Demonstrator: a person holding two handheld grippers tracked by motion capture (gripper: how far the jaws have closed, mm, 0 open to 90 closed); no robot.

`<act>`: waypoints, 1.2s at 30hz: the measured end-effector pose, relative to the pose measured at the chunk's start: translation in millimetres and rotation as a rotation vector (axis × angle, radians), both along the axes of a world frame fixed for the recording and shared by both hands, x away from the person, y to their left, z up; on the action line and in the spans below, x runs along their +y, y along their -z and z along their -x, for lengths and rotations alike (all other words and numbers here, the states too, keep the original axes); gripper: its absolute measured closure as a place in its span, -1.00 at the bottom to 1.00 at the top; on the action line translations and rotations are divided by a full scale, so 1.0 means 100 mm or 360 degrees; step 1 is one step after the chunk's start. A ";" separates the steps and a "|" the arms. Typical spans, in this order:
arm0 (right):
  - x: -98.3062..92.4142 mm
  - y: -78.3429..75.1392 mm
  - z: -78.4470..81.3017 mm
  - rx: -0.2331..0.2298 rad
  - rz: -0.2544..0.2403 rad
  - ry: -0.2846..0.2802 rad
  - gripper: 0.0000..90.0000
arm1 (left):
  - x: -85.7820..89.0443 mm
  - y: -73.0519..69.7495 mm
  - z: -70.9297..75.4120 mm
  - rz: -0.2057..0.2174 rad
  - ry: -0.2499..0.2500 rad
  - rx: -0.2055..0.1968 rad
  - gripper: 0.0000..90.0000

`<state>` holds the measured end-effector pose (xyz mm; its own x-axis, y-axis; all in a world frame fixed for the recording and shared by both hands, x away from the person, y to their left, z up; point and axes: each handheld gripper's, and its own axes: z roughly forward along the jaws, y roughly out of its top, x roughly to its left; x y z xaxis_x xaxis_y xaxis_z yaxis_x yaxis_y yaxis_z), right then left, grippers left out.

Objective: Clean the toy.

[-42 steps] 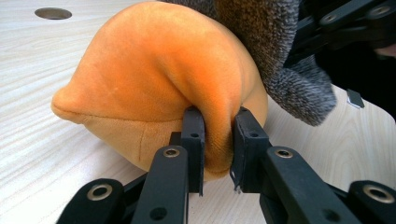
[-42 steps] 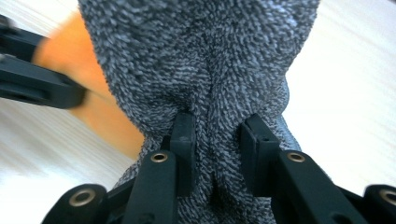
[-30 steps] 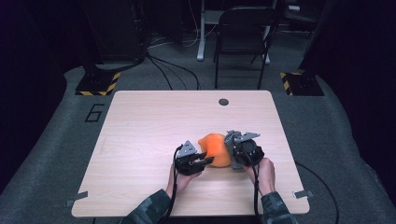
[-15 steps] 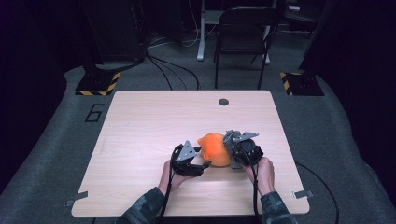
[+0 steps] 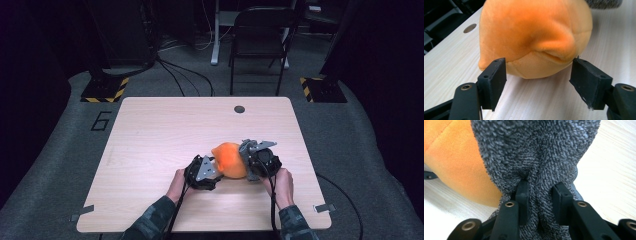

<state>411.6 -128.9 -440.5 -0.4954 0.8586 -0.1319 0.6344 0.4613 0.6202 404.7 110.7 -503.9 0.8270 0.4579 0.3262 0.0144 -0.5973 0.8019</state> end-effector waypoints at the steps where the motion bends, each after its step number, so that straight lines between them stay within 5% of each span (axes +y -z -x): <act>1: 0.00 0.00 0.00 -0.0001 0.0000 -0.0001 0.55 | -0.01 0.02 0.00 -0.0016 0.0007 -0.0030 -0.34; 7: 0.01 0.01 0.00 -0.0014 -0.0005 -0.0009 0.56 | -0.07 0.13 -0.02 -0.0065 0.0004 -0.0152 -0.21; 15: -0.01 -0.01 0.01 -0.0012 -0.0049 -0.0012 0.57 | -0.06 0.17 -0.03 -0.0044 -0.0001 -0.0183 0.52; 22: -0.40 -0.25 0.13 -0.0092 -0.0122 0.0138 0.57 | -0.05 0.18 -0.03 -0.0039 0.0001 -0.0185 0.72; 24: -0.51 -0.15 0.19 -0.0100 -0.0091 0.0180 0.57 | -0.04 0.19 -0.03 -0.0041 0.0014 -0.0205 0.76; 29: -0.77 0.23 0.12 0.0055 -0.0088 0.0272 0.57 | -0.03 0.20 -0.03 -0.0020 0.0035 -0.0243 0.81; 36: -0.82 0.24 0.09 0.0063 -0.0105 0.0300 0.57 | -0.04 0.15 -0.01 0.0025 0.0029 -0.0255 0.86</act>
<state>402.6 -210.6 -465.0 -0.3285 0.9429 -0.0558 0.7301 0.2910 0.6183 405.2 107.1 -519.3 0.7731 0.4495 0.4475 -0.1252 -0.5835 0.8024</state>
